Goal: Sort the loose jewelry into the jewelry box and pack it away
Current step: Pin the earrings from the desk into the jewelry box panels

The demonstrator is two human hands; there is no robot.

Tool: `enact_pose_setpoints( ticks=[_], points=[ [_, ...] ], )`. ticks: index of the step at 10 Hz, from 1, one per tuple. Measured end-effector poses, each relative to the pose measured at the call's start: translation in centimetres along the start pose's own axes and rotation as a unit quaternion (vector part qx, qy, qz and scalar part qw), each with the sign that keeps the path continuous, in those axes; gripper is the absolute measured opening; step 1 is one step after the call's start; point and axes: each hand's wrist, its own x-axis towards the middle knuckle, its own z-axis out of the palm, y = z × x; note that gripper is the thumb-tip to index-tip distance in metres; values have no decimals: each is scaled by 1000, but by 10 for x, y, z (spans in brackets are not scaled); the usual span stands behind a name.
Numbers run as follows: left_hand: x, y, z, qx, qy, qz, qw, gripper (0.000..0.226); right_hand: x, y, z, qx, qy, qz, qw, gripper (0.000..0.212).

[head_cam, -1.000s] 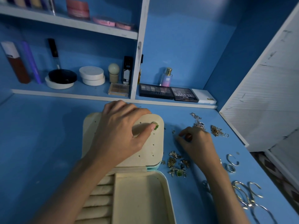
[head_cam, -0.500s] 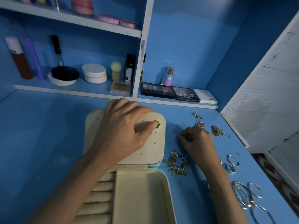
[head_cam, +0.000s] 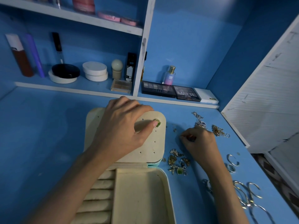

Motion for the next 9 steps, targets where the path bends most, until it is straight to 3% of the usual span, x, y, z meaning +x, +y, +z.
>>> enact_pose_setpoints(
  ticks=[9],
  points=[
    [0,-1,0,-4,0,3,1000,40,0,-6,7,-13,-15,31,999,5]
  ],
)
